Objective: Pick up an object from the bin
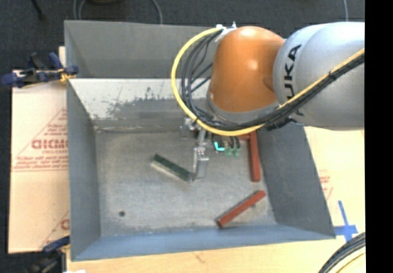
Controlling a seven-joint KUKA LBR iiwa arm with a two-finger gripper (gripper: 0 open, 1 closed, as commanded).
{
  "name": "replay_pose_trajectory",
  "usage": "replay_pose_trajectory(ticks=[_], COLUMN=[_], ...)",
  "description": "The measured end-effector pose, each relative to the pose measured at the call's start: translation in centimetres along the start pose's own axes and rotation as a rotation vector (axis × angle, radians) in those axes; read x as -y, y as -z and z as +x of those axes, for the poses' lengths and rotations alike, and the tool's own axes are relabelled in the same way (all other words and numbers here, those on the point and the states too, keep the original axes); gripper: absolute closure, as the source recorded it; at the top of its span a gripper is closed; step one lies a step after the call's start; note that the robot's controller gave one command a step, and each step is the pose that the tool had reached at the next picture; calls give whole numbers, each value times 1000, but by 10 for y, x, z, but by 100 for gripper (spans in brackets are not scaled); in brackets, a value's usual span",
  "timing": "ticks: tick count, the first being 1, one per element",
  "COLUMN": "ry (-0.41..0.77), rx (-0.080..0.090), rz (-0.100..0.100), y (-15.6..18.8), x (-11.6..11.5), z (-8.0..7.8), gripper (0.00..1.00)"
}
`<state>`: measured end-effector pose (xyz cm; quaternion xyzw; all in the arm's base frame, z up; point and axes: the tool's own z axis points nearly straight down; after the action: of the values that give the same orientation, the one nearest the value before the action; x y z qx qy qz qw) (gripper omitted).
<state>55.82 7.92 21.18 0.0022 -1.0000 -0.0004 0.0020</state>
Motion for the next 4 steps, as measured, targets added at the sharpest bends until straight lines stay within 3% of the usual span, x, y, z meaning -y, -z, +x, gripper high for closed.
replay_pose_trajectory(ticks=[1, 2, 3, 4], ry=[-2, 19, -84, -84], rx=[6, 16, 6, 6], rz=[0, 0, -2, -2], y=[4, -36, -140, -140], x=[0, 1, 9, 9], z=[-1, 1, 1, 1], gripper=[0, 0, 100, 100])
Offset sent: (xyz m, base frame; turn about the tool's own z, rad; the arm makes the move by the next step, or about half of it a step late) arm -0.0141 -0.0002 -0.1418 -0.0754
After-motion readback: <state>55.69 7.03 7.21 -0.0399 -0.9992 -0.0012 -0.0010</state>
